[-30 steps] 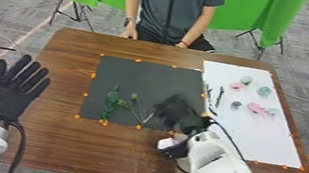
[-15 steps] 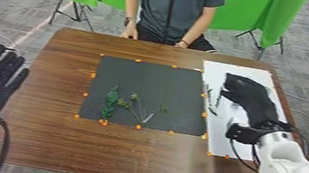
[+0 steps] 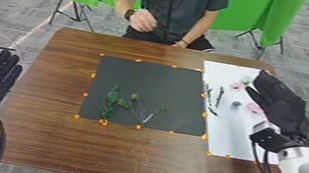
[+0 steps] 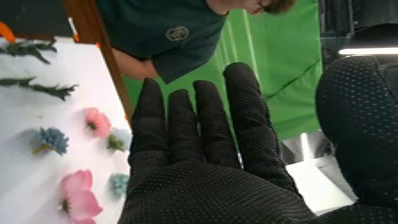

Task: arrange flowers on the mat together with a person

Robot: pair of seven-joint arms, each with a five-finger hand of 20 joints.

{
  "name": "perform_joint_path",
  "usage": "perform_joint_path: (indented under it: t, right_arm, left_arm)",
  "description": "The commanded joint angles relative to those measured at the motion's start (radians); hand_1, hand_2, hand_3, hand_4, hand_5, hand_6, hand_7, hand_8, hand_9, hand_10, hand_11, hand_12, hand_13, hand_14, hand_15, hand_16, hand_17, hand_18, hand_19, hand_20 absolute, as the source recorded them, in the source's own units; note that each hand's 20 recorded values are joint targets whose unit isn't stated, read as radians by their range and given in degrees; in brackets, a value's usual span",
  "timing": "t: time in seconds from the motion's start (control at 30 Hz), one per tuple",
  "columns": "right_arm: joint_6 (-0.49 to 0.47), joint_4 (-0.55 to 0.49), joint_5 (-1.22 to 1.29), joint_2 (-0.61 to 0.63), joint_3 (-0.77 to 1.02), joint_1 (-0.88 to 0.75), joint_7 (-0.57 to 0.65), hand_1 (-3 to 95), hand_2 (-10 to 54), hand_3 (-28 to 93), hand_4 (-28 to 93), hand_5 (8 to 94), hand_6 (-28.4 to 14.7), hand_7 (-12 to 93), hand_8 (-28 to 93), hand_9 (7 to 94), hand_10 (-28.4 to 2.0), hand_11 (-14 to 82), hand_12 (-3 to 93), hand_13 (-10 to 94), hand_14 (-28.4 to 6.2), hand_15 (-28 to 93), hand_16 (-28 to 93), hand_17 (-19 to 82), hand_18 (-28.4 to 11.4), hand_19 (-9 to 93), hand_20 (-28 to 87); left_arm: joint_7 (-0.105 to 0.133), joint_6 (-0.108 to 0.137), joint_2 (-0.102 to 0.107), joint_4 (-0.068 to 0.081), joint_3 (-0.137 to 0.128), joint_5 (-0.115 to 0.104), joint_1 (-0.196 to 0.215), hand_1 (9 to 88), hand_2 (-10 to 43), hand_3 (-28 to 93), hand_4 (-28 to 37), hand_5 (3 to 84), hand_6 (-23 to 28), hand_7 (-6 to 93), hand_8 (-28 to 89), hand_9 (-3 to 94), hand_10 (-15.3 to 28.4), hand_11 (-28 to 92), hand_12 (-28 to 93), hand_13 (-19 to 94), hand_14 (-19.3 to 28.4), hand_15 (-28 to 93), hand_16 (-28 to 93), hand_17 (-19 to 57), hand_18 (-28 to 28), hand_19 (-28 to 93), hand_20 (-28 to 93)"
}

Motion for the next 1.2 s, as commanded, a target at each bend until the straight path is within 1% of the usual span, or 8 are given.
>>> perform_joint_path:
  t: [0.03,0.1,0.23,0.3,0.5,0.6,0.67,1.2]
  right_arm:
    - [-0.044,-0.011,-0.098,-0.042,-0.07,0.067,-0.012,24.5,-2.6,83,-24,44.6,-2.1,19,-14,36.6,-11.0,6.3,9.9,27,-6.5,13,3,16,-8.7,30,8]
    - [-0.056,-0.013,-0.125,-0.047,-0.082,0.084,-0.006,24.6,-2.6,83,-24,44.6,-2.1,19,-14,36.5,-11.0,6.3,9.9,27,-6.5,14,3,16,-8.7,30,8]
    - [-0.042,-0.018,-0.121,-0.051,-0.09,0.094,-0.003,25.0,-2.8,83,-24,44.7,-2.1,20,-14,36.5,-10.9,6.4,10.0,27,-6.5,14,3,16,-8.7,31,7]
    - [-0.051,-0.019,-0.134,-0.049,-0.091,0.092,0.002,25.2,-2.8,83,-24,45.0,-2.1,20,-14,36.5,-10.8,6.5,10.0,27,-6.7,14,3,16,-8.8,31,7]
    - [-0.04,-0.034,-0.137,-0.059,-0.075,0.051,0.013,25.5,-2.8,83,-24,45.3,-2.1,21,-14,36.4,-10.8,6.8,10.1,27,-6.8,14,3,15,-9.6,32,7]
    - [-0.056,-0.028,-0.071,-0.068,-0.073,0.032,-0.012,24.8,-2.8,83,-24,45.3,-2.1,21,-15,36.4,-10.7,6.9,10.2,27,-7.0,14,3,14,-11.5,34,8]
    - [-0.058,-0.029,-0.091,-0.068,-0.084,0.037,-0.014,23.5,-2.8,83,-24,45.2,-2.1,21,-14,36.5,-10.7,6.8,10.3,27,-7.4,14,3,14,-12.4,34,8]
    - [0.007,-0.007,-0.316,0.006,-0.14,0.065,-0.052,24.5,-4.8,83,-23,45.1,-2.0,20,-14,36.8,-10.8,5.7,11.6,29,-8.1,11,9,14,-13.2,36,10]
  left_arm:
    - [0.007,0.017,-0.006,-0.008,-0.024,-0.022,0.027,29.0,17.6,66,-28.3,51.1,6.5,11.9,-11,44.3,14.7,18,6,34,12.6,26,-9,0.0,9.3,29,11]
    - [0.012,0.018,-0.004,-0.012,-0.037,-0.03,0.036,29.1,17.6,66,-28.3,51.1,6.5,11.9,-11,44.3,14.7,18,6,34,12.6,26,-9,-0.1,9.4,29,11]
    - [0.012,0.019,0.008,-0.01,-0.028,-0.037,0.022,28.9,17.6,66,-28.3,51.2,6.6,12.1,-11,44.4,14.7,18,6,34,12.7,26,-9,-0.3,9.7,29,11]
    - [0.019,0.058,0.009,-0.019,-0.025,-0.061,0.018,28.8,17.7,66,-28.3,51.4,6.7,12.4,-11,44.6,14.8,18,6,34,12.8,26,-9,-0.5,9.9,30,11]
    - [0.01,0.051,0.008,-0.011,-0.021,-0.057,0.018,28.6,17.8,67,-28.3,53.8,7.9,14.7,-10,45.2,15.2,19,7,35,13.2,27,-9,-0.7,10.3,30,11]
    - [0.03,0.077,0.007,-0.016,-0.023,-0.08,0.023,28.7,17.8,67,-28.3,53.6,7.9,14.7,-10,45.3,15.2,20,7,35,13.4,28,-9,-0.8,10.4,31,11]
    - [0.033,0.066,0.008,-0.015,-0.027,-0.087,0.023,28.6,17.9,67,-28.3,53.6,7.8,15.0,-10,45.8,15.2,20,7,36,13.5,28,-9,-0.7,10.5,31,11]
    - [0.02,0.072,0.008,-0.008,-0.007,-0.079,0.011,28.7,18.1,68,-28.3,54.3,7.2,15.8,-11,46.6,15.1,20,7,37,13.7,29,-9,-0.7,10.7,31,11]
